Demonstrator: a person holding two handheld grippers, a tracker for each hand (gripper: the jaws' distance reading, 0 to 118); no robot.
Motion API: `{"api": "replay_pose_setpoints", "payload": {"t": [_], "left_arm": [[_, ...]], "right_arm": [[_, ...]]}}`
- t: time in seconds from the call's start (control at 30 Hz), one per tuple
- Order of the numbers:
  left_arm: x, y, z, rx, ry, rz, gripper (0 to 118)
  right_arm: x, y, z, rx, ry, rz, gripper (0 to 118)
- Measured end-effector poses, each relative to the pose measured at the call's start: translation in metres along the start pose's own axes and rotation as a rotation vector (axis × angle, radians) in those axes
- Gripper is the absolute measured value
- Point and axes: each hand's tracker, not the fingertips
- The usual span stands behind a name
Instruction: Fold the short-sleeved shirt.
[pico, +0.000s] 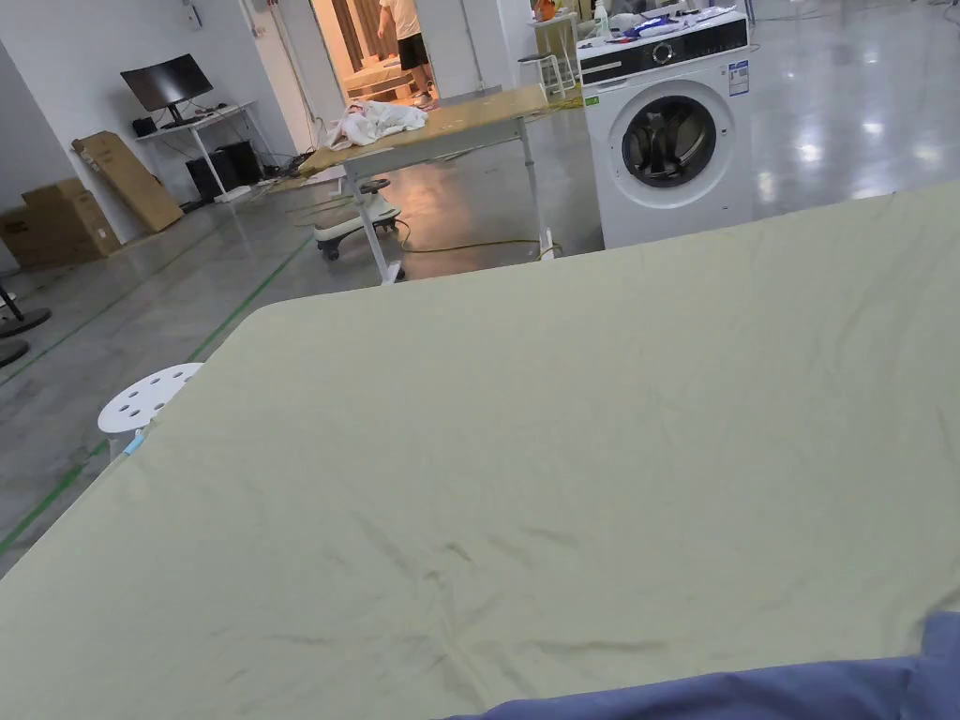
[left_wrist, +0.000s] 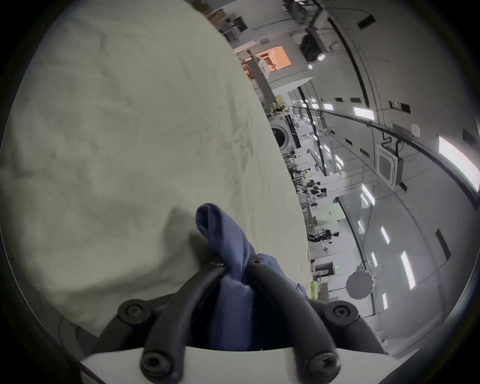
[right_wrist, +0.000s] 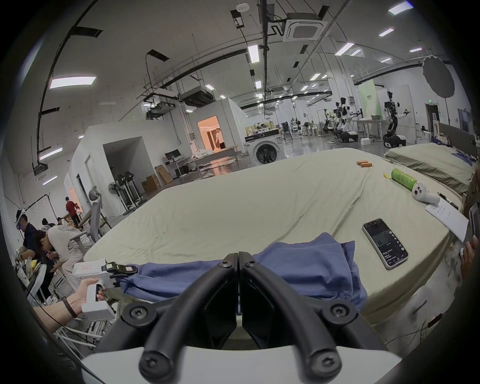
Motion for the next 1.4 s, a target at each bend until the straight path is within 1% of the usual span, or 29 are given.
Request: {"api": "replay_pose_setpoints", "payload": {"t": [0.07, 0.13, 0.17, 0.23, 0.27, 0.3, 0.37, 0.4, 0.43, 0.53, 0.6, 0.63, 0.7, 0.8, 0.83, 0.87, 0.93, 0.97, 1.0, 1.07, 1.1, 1.13, 1.17, 1.2, 1.23, 1.27, 1.3, 1.33, 1.4], "left_arm": [[0.015, 0.012, 0.009, 0.058, 0.038, -0.038, 4], [0.028, 0.035, 0.025, 0.094, -0.029, 0.016, 4], [0.021, 0.058, 0.033, 0.114, -0.032, -0.015, 4], [0.048, 0.084, 0.05, 0.156, 0.083, -0.189, 4], [0.059, 0.097, 0.06, 0.177, 0.109, -0.236, 4], [0.091, 0.089, 0.063, 0.166, 0.154, -0.287, 4], [0.118, 0.093, 0.069, 0.172, 0.206, -0.418, 4], [0.132, 0.09, 0.068, 0.155, 0.222, -0.457, 4], [0.127, 0.094, 0.063, 0.145, 0.207, -0.458, 4], [0.154, 0.056, 0.036, 0.112, 0.13, -0.486, 4], [0.16, 0.022, -0.003, 0.022, 0.126, -0.498, 4], [0.166, 0.003, -0.019, -0.01, 0.109, -0.518, 4], [0.173, -0.036, -0.064, -0.137, 0.054, -0.553, 4], [0.177, -0.078, -0.114, -0.205, 0.104, -0.673, 6], [0.174, -0.088, -0.13, -0.229, 0.117, -0.692, 9], [0.172, -0.096, -0.143, -0.26, 0.102, -0.714, 22], [0.167, -0.1, -0.157, -0.312, 0.018, -0.759, 60], [0.167, -0.102, -0.16, -0.36, 0.012, -0.769, 79], [0.172, -0.101, -0.16, -0.367, 0.054, -0.763, 82], [0.177, -0.092, -0.149, -0.295, 0.028, -0.778, 82], [0.178, -0.087, -0.14, -0.259, -0.007, -0.758, 82], [0.176, -0.08, -0.133, -0.229, -0.024, -0.705, 80], [0.171, -0.073, -0.129, -0.214, -0.039, -0.64, 69], [0.165, -0.069, -0.128, -0.219, -0.053, -0.593, 49], [0.158, -0.067, -0.126, -0.215, -0.05, -0.56, 24], [0.152, -0.069, -0.129, -0.218, -0.036, -0.572, 0], [0.146, -0.074, -0.134, -0.212, -0.003, -0.579, 0], [0.14, -0.082, -0.139, -0.229, -0.003, -0.577, 0], [0.125, -0.093, -0.153, -0.33, -0.052, -0.517, 0]], "right_arm": [[0.001, 0.001, 0.0, 0.004, 0.011, -0.02, 0], [0.004, 0.001, 0.0, 0.009, 0.013, -0.041, 0], [0.005, 0.001, -0.001, 0.01, 0.013, -0.051, 0], [0.007, 0.0, -0.002, 0.01, 0.017, -0.072, 0], [0.009, -0.001, -0.004, 0.003, 0.027, -0.09, 0], [0.011, -0.003, -0.005, -0.001, 0.037, -0.102, 0], [0.013, -0.006, -0.008, -0.014, 0.043, -0.11, 0], [0.013, -0.007, -0.01, -0.023, 0.043, -0.11, 0], [0.013, -0.007, -0.012, -0.028, 0.041, -0.11, 0], [0.011, -0.007, -0.015, -0.032, 0.048, -0.134, 0], [0.008, -0.005, -0.014, -0.024, 0.065, -0.155, 0], [0.006, -0.003, -0.013, -0.022, 0.069, -0.158, 0], [0.002, -0.003, -0.012, -0.021, 0.068, -0.161, 0], [-0.002, -0.004, -0.007, -0.014, 0.058, -0.152, 0], [-0.003, -0.005, -0.004, -0.014, 0.054, -0.152, 0], [-0.003, -0.006, -0.002, -0.013, 0.049, -0.151, 0], [-0.002, -0.009, -0.001, -0.022, 0.034, -0.149, 0], [0.0, -0.011, -0.002, -0.034, 0.026, -0.145, 0], [0.001, -0.013, -0.004, -0.044, 0.02, -0.141, 0], [0.01, -0.026, -0.007, -0.059, 0.014, -0.142, 0], [0.011, -0.027, -0.008, -0.06, 0.014, -0.144, 0], [0.011, -0.027, -0.007, -0.06, 0.015, -0.148, 0], [0.014, -0.029, -0.007, -0.058, 0.021, -0.151, 0], [0.014, -0.029, -0.007, -0.057, 0.026, -0.152, 0], [0.014, -0.029, -0.007, -0.056, 0.028, -0.152, 0], [0.014, -0.029, -0.007, -0.055, 0.029, -0.15, 0], [0.015, -0.03, -0.007, -0.057, 0.029, -0.149, 0], [0.015, -0.03, -0.008, -0.059, 0.03, -0.149, 0], [0.015, -0.031, -0.007, -0.063, 0.028, -0.147, 0]]}}
